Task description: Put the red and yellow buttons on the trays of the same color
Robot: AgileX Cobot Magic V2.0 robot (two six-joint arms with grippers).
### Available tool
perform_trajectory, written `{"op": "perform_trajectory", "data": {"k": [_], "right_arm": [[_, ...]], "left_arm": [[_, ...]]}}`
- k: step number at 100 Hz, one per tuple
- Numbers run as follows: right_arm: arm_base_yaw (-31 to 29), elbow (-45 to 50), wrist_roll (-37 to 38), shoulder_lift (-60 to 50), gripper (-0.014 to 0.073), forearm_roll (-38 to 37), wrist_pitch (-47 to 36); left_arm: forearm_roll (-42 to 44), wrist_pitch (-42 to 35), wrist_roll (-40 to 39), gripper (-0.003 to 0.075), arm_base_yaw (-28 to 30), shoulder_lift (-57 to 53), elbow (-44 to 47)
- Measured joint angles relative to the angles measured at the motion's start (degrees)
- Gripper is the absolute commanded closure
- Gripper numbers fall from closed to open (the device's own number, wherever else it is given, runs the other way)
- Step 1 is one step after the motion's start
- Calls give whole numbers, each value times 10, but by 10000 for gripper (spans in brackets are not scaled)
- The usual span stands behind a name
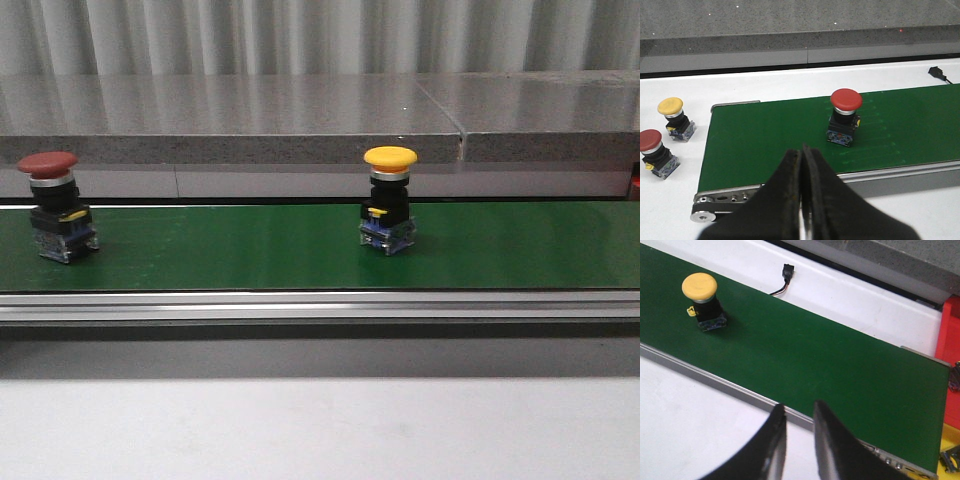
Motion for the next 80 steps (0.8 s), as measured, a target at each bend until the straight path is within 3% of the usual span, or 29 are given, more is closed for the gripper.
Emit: {"op": "perform_trajectory", "data": {"k": [8,15,80], "right_arm": [[0,-22,0,39,69,9,4],[0,-45,0,73,28,13,17],[77,-242,0,375,31,42,157]], "left_arm": [[0,0,0,740,0,0,0],[0,0,0,740,0,0,0],[0,0,0,740,0,0,0]]}}
